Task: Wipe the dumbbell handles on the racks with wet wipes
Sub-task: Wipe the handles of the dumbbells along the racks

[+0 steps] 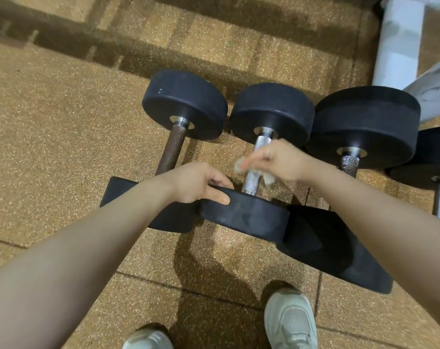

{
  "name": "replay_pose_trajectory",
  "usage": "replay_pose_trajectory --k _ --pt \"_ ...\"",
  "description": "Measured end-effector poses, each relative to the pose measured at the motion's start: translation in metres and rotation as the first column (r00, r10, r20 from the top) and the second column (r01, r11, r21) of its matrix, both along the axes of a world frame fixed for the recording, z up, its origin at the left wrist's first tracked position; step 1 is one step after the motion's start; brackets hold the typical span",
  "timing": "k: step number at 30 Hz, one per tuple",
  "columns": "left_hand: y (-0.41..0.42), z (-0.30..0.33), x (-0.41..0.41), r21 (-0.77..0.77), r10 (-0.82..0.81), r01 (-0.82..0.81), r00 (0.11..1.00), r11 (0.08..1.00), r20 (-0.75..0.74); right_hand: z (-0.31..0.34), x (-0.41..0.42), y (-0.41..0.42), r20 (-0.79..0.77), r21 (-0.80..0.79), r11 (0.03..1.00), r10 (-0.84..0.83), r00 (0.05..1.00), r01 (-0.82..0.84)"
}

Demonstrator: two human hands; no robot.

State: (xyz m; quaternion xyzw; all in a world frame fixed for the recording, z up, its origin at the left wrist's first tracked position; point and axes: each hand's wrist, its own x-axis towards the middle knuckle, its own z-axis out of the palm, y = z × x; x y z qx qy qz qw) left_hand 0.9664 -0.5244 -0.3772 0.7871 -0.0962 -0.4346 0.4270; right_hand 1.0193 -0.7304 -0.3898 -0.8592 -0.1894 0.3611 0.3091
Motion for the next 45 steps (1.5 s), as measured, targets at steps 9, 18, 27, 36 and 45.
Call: replay_pose_trajectory --k 9,18,27,36,45 --pt "0.001 -0.003 -0.001 0.019 0.010 -0.010 1.000 1.000 0.015 -0.031 0.004 -0.014 0.532 -0.307 0.951 0.162 0.831 0.011" --pt "0.001 -0.003 -0.001 0.009 0.013 -0.013 1.000 1.000 0.023 -0.016 -0.029 -0.001 0.182 -0.063 0.934 0.357 0.916 -0.351" --pt "0.001 -0.004 0.000 0.026 -0.004 0.003 0.999 1.000 0.037 -0.019 0.010 -0.009 0.425 -0.148 0.989 0.051 0.904 0.014" --pt "0.002 -0.006 0.000 0.011 -0.024 0.023 0.998 1.000 0.066 -0.014 0.009 -0.004 0.355 -0.295 0.955 0.132 0.925 -0.023" --pt "0.002 -0.004 -0.003 -0.012 -0.013 0.014 0.996 1.000 0.085 -0.003 -0.029 0.004 0.211 -0.131 0.937 0.345 0.915 -0.323"
